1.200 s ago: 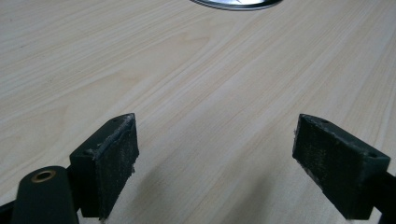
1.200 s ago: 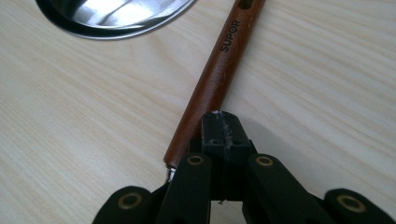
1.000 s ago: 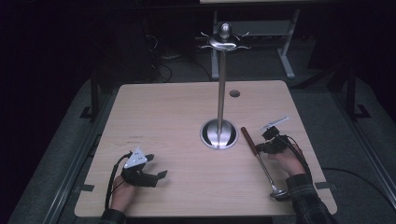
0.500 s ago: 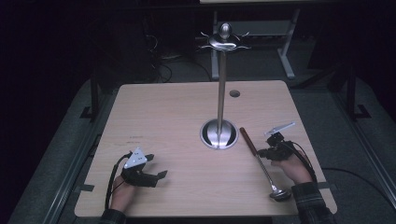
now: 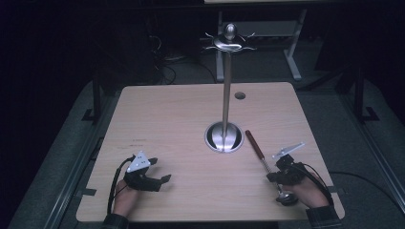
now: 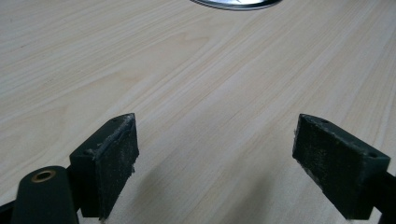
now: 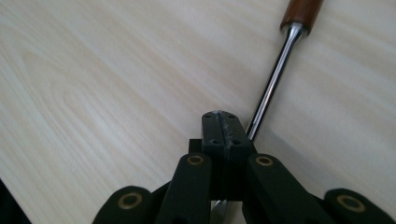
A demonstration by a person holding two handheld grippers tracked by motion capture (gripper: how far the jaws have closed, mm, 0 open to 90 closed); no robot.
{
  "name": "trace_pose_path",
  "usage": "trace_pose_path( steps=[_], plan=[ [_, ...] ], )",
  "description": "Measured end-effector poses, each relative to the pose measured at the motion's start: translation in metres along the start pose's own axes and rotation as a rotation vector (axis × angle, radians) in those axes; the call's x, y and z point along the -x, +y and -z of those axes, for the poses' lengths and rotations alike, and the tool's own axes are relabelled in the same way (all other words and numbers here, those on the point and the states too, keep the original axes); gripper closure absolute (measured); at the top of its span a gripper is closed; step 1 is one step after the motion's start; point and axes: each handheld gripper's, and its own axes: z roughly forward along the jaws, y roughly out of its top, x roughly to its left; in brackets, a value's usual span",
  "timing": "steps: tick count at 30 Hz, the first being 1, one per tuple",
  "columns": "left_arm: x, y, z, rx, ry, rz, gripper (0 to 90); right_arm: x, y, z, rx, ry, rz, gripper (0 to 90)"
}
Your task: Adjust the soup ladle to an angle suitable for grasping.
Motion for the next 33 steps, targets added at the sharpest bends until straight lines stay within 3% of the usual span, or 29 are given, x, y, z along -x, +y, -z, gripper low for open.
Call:
trace_pose_path(
  steps=[6,9,14,26,33],
  plan=[
    [0.000,0.000,0.001,0.002,0.003,-0.001,14.0,0.000,-0.006,0.000,-0.029,0.004,0.003,90.0],
    [0.000,0.000,0.000,0.004,0.001,0.002,14.0,-0.001,-0.008,0.002,-0.045,-0.018,0.012,90.0],
    [0.000,0.000,0.001,0.005,0.000,0.003,14.0,0.007,-0.015,0.006,-0.052,-0.021,-0.005,90.0],
    [0.000,0.000,0.001,0.002,0.005,0.000,14.0,0.029,-0.027,0.019,-0.028,-0.058,-0.066,90.0],
    [0.000,0.000,0.001,0.000,0.007,-0.004,14.0,0.035,-0.026,0.023,-0.009,-0.054,-0.061,90.0]
  ],
)
